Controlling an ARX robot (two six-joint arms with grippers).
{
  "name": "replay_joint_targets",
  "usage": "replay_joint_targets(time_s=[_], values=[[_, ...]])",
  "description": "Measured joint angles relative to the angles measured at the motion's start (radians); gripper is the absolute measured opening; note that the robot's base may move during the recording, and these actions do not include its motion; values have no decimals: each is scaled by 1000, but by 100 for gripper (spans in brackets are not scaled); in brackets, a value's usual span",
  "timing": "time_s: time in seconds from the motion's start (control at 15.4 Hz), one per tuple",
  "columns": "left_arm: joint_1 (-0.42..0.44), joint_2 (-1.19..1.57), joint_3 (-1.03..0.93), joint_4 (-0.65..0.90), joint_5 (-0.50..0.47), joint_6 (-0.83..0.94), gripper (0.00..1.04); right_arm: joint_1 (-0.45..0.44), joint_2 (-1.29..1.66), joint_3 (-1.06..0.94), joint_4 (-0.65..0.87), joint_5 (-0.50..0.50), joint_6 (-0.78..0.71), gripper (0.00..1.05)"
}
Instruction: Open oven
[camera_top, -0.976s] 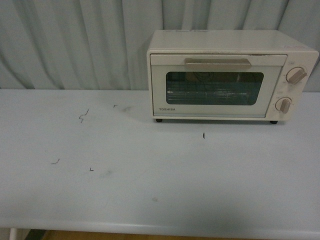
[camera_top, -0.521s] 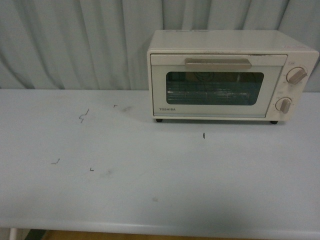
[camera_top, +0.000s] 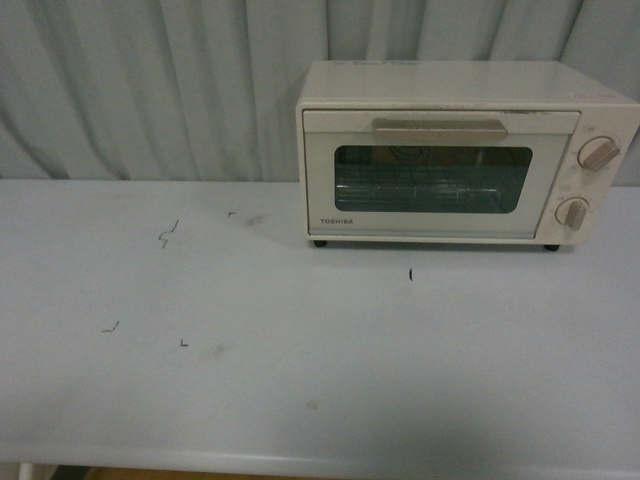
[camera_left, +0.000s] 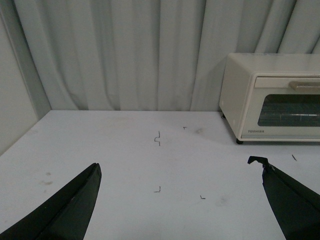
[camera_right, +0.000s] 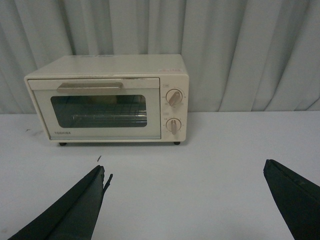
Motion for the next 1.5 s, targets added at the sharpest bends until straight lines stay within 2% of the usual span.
replay_joint_targets(time_s=[1.5], values=[[0,0,0,0,0,0,98,0,0,0,0,0,0,98]])
